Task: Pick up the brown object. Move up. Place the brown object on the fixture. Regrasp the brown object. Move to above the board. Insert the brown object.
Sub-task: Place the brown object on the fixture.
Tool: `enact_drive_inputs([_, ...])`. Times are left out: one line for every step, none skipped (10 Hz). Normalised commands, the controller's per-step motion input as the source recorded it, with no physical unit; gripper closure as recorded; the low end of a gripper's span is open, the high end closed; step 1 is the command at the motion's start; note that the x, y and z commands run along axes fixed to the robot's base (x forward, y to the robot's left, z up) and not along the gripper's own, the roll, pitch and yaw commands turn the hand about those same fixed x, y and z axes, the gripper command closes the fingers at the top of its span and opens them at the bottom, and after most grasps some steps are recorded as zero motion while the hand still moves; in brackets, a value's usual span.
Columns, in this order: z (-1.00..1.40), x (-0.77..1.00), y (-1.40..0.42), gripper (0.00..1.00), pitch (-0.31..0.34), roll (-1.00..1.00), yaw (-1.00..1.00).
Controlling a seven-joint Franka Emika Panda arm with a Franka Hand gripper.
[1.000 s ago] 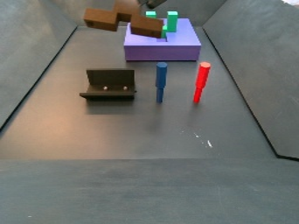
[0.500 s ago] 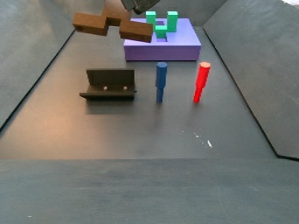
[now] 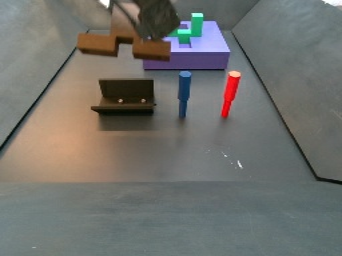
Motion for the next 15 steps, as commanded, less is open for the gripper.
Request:
enact_drive_inputs([-0.13,0.43,0.43,1.0,0.094,-0.35,0.23])
enact_drive_inputs([-0.17,0.39,0.27,1.0,0.074,-0.12,0.33])
enact_drive_inputs([-0.18,0.47,0.12,1.0,0.117,0.03,0.22])
enact_drive_inputs([-0.33,0.3,0.12,1.0,0.0,0.0,0.03])
enact_drive_inputs([-0.35,0.24,0.13,1.0,0.0,0.06,0.0])
enact_drive_inputs([-0.37,0.23,0.13,1.0,0.0,0.07,-0.01])
enact_drive_inputs([-0.26,0.13,0.17,1.0,0.0,0.0,-0.07])
enact_drive_inputs([-0.21,0.01,0.18,1.0,0.0,0.0,-0.09])
enact_drive_inputs([-0.2,0.0,0.22,1.0,0.0,0.0,-0.08])
enact_drive_inputs([-0.24,0.0,0.25,1.0,0.0,-0.03,-0.06])
enact_drive_inputs([-0.23,0.09,0.16,1.0,0.0,-0.11,0.0])
enact_drive_inputs([-0.23,0.18,0.07,1.0,0.0,-0.09,0.0])
enact_drive_inputs([-0.24,0.17,0.02,1.0,0.0,0.0,-0.01])
enact_drive_inputs([-0.23,0.17,0.0,1.0,0.023,0.0,-0.03])
enact_drive_inputs([-0.21,0.16,0.01,1.0,0.043,0.0,-0.05])
